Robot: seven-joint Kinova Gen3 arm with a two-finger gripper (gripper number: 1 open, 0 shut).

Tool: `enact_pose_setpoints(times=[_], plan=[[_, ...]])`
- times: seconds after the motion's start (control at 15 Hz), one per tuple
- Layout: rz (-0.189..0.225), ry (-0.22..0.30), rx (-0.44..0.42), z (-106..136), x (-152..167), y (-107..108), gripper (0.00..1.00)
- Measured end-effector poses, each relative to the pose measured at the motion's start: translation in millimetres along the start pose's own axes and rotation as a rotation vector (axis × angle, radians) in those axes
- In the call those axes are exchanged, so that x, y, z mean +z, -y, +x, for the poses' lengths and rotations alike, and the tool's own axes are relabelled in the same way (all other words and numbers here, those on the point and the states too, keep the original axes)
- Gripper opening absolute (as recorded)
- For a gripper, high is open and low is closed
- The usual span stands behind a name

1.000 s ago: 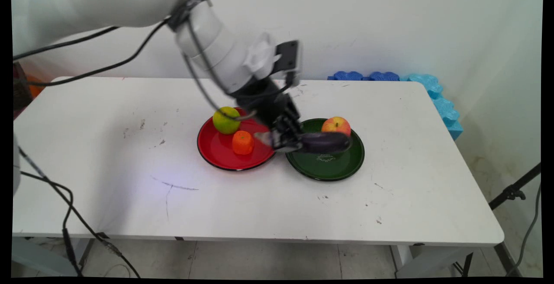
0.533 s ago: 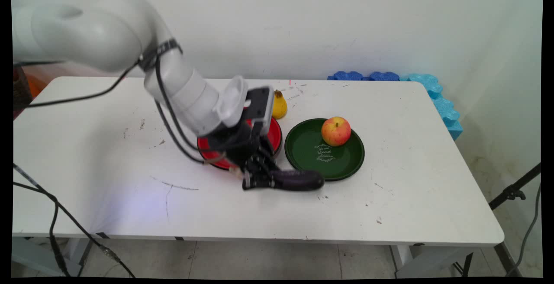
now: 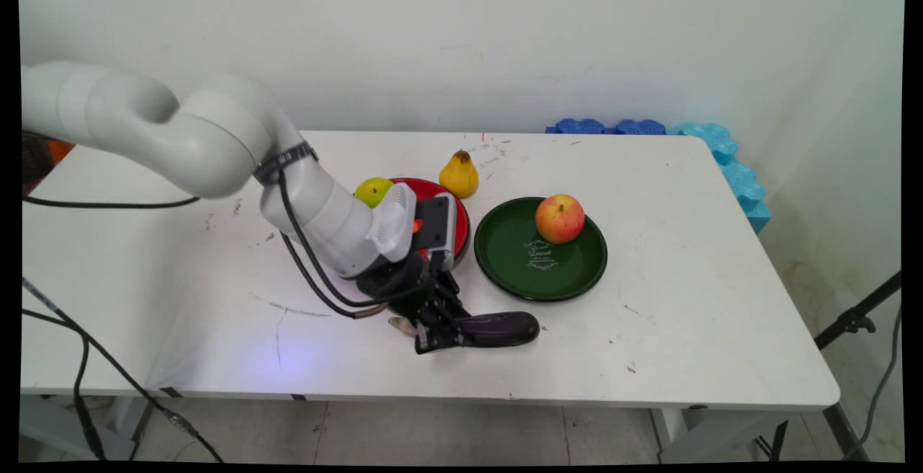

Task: Place the picked object on the table

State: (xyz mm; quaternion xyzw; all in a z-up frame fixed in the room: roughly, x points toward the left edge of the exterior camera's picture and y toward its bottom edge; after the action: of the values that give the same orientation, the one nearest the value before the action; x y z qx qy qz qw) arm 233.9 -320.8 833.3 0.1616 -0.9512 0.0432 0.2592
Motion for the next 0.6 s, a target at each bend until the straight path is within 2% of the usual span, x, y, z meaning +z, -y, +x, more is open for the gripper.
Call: enact_pose_setpoints(times=[0.4,0.47,0.6], plan=[[0.007,-0.013,-0.05,-9.7,22.3,-3.7,0.0],[0.008,-0.015,-0.055,-11.1,23.9,-4.8,1.0],[0.008,-0.017,-0.058,-12.5,26.0,-6.3,1.0]])
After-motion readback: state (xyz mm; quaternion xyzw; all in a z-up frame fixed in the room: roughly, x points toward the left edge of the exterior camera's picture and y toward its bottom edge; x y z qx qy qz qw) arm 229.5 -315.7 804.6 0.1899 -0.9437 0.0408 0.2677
